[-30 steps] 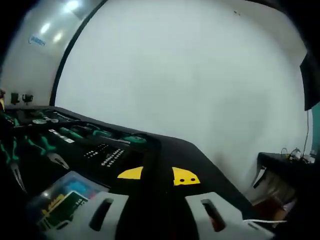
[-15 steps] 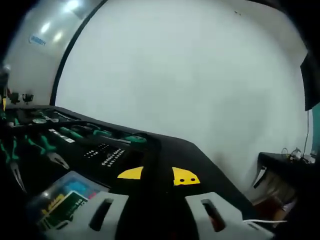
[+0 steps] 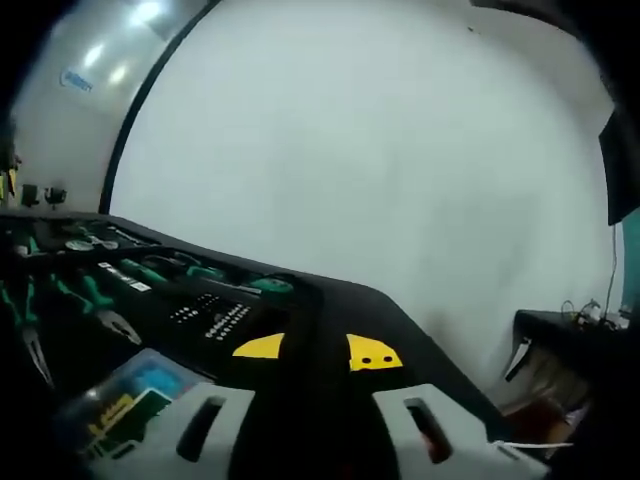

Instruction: Pick up the tools and put them into their designated positions in the toolbox.

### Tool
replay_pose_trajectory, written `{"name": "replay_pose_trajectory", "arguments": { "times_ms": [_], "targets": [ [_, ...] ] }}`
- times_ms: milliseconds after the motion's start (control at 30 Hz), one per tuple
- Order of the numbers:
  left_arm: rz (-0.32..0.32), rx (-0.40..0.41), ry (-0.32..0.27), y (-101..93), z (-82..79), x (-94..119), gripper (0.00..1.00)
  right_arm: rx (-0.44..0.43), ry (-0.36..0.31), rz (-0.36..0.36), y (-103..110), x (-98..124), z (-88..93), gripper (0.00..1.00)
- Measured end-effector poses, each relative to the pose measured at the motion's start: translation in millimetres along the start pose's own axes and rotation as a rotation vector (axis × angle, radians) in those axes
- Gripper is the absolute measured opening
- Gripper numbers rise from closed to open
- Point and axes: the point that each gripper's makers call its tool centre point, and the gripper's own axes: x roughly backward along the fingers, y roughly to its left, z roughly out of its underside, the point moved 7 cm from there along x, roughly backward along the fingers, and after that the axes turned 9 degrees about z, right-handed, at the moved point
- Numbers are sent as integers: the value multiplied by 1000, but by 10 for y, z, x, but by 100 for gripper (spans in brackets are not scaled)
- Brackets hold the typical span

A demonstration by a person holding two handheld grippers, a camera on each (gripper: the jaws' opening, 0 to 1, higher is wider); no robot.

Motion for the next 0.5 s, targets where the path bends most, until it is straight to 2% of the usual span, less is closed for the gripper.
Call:
{"name": "replay_pose_trajectory", "arguments": {
  "times_ms": [33,100,133,167,200,233,300,400,433,467,500],
  "targets": [
    [-34,-20,38,-17,15,-43,13,9,-3,1,12,5,-8,19],
    [-137,-103,21,76,-36,-116,13,32,-3,15,19,30,-20,19],
    [-151,-107,10,101,-50,-137,13,42,-34,42,-3,48,-80,18],
    [-140,-75,-16,125,-84,-166,13,46,-61,53,-3,46,-141,17],
    [-97,-5,-72,114,-98,-196,13,36,-100,35,64,96,-281,15],
    [-72,49,-91,127,-102,-213,14,25,-113,-21,172,172,-413,10],
    [-44,165,-121,224,-105,-252,14,-63,-109,-211,531,314,-666,7],
    [-35,145,-91,302,-64,-360,13,-245,-62,-594,1336,601,-1071,7],
    [7,146,-20,249,10,-394,5,-279,-37,-723,1640,716,-1190,7],
    [35,200,-125,206,-78,-419,0,-282,-8,-841,1956,825,-1280,7],
    [63,188,-86,164,-77,-413,0,-244,24,-944,2284,914,-1328,7]
  ]
}}
